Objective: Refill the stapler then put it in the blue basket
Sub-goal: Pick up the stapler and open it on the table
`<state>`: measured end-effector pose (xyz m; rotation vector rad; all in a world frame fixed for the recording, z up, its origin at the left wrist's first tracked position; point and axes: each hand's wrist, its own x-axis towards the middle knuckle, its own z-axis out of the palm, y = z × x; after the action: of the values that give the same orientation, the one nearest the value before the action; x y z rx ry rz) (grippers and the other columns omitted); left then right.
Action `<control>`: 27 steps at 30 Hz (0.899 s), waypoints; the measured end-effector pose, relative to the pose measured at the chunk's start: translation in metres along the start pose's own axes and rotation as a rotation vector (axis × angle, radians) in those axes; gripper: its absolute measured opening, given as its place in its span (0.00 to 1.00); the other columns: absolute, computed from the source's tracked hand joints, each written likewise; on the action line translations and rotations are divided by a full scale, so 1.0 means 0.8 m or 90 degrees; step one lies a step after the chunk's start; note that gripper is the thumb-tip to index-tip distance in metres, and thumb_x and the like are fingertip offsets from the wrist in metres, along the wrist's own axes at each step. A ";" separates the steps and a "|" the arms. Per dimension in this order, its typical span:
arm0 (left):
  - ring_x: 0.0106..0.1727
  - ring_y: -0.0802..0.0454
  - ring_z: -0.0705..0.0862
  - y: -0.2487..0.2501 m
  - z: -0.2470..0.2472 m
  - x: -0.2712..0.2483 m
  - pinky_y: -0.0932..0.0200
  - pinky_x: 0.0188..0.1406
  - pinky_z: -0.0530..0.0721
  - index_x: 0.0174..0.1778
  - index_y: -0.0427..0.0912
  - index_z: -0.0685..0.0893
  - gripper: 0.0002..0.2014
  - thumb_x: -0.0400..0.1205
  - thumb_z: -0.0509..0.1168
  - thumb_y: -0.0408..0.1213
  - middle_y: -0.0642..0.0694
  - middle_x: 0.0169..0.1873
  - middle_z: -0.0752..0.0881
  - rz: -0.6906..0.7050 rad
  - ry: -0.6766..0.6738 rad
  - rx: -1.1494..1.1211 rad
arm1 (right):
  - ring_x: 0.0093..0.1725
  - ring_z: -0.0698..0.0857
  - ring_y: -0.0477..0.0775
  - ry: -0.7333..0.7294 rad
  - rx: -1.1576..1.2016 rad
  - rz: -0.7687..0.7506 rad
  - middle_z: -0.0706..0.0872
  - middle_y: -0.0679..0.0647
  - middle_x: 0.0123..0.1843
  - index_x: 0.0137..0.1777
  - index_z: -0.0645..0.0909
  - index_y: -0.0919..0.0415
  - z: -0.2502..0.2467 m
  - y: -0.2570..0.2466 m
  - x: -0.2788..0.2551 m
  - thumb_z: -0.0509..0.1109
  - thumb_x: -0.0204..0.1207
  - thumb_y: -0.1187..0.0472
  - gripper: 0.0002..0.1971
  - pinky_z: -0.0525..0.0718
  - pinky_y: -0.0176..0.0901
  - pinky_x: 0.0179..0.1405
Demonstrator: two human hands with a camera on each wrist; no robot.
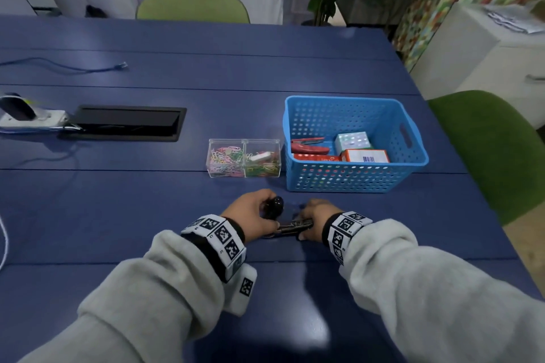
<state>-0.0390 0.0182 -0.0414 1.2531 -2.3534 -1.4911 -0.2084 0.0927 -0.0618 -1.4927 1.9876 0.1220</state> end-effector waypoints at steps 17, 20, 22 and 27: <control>0.34 0.51 0.81 -0.087 -0.054 -0.029 0.71 0.32 0.79 0.33 0.54 0.80 0.15 0.66 0.76 0.28 0.51 0.29 0.83 -0.093 0.136 -0.044 | 0.67 0.73 0.61 -0.011 -0.028 -0.044 0.76 0.57 0.61 0.63 0.80 0.50 0.009 -0.008 0.008 0.75 0.70 0.53 0.20 0.73 0.49 0.70; 0.38 0.49 0.83 -0.092 -0.055 -0.028 0.61 0.40 0.80 0.31 0.57 0.77 0.14 0.67 0.75 0.35 0.53 0.32 0.84 -0.144 0.118 0.114 | 0.67 0.73 0.61 -0.013 -0.027 -0.040 0.76 0.57 0.60 0.64 0.79 0.50 0.009 -0.008 0.008 0.75 0.70 0.54 0.21 0.73 0.49 0.70; 0.44 0.48 0.85 -0.089 -0.050 -0.026 0.58 0.47 0.82 0.34 0.57 0.76 0.11 0.69 0.73 0.38 0.51 0.39 0.87 -0.165 0.086 0.181 | 0.67 0.73 0.61 -0.013 -0.026 -0.040 0.76 0.58 0.64 0.65 0.79 0.50 0.010 -0.008 0.009 0.74 0.70 0.54 0.22 0.73 0.50 0.70; 0.67 0.45 0.77 -0.066 -0.023 -0.014 0.47 0.67 0.77 0.66 0.58 0.73 0.25 0.73 0.69 0.47 0.49 0.65 0.80 -0.126 -0.010 0.360 | 0.67 0.74 0.60 -0.003 -0.012 -0.044 0.77 0.57 0.66 0.67 0.76 0.51 0.010 -0.002 0.006 0.75 0.69 0.56 0.25 0.73 0.48 0.70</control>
<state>0.0081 0.0027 -0.0695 1.6252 -2.8454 -0.8857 -0.2039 0.0917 -0.0703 -1.5705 1.9332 0.1153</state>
